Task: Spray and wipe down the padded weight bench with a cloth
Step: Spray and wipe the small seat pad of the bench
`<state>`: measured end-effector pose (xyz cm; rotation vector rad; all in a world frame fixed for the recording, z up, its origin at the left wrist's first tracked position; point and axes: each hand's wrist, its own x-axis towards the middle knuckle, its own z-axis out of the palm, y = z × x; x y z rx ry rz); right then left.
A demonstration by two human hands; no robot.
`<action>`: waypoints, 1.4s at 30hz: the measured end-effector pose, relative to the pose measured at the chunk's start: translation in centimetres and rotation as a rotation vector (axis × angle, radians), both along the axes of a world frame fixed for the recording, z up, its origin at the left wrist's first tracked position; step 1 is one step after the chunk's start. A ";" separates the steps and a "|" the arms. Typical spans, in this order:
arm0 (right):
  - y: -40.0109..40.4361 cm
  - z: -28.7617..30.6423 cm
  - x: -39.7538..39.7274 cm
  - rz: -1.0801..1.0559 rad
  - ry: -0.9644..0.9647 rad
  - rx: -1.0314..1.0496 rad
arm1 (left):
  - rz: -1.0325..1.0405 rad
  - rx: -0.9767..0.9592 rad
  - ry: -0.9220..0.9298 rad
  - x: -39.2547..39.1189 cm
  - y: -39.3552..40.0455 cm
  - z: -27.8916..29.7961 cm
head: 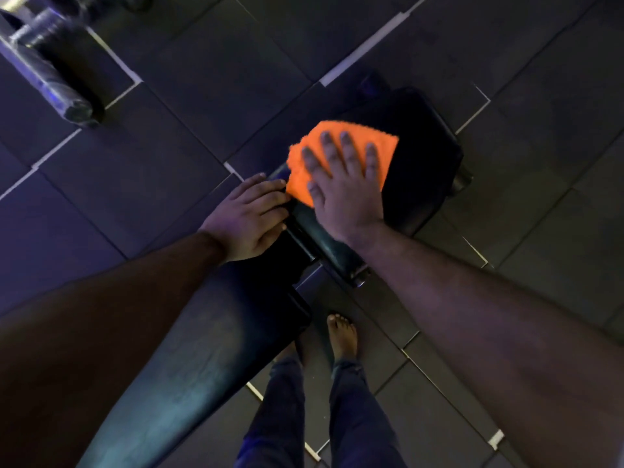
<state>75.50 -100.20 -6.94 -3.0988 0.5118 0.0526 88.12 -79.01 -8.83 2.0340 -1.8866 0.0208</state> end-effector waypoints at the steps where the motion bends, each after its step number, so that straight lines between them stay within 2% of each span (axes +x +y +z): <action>1: 1.1 -0.3 -1.3 0.074 0.004 0.007 | 0.016 -0.017 0.003 0.1 0.5 0.2; 5: 3.4 -1.6 -7.8 0.261 0.052 0.027 | 0.042 0.006 -0.003 0.3 3.1 0.7; 8: 2.4 -2.2 -11.9 0.367 0.127 -0.089 | 0.053 0.057 -0.006 0.0 4.1 1.0; 13: 3.2 -1.1 -13.7 0.362 0.147 -0.081 | 0.090 0.107 -0.005 -1.6 3.8 2.5; 16: 4.6 0.9 -13.5 0.291 0.094 0.057 | 0.163 0.111 0.037 -3.6 3.7 4.4; 19: 6.1 3.9 -12.2 0.230 0.025 0.398 | 0.284 0.149 0.090 -5.6 3.8 6.6; 22: 8.3 7.4 -11.3 0.165 0.077 0.650 | 0.453 0.127 0.154 -7.6 4.9 9.8; 25: 10.5 10.0 -10.5 0.069 0.133 0.762 | 0.691 0.087 0.221 -10.2 6.8 12.8; 29: 13.8 13.0 -9.3 0.102 0.220 0.845 | 0.969 0.062 0.315 -14.8 11.7 16.3; 35: 21.1 16.2 -7.6 0.279 0.265 0.859 | 1.277 0.001 0.390 -23.1 22.3 19.2; 38: 25.6 17.0 -7.1 0.401 0.240 0.788 | 1.618 -0.095 0.401 -26.6 28.2 18.7; 42: 32.3 17.2 -6.8 0.454 0.257 0.764 | 2.121 -0.434 0.381 -26.7 34.7 16.5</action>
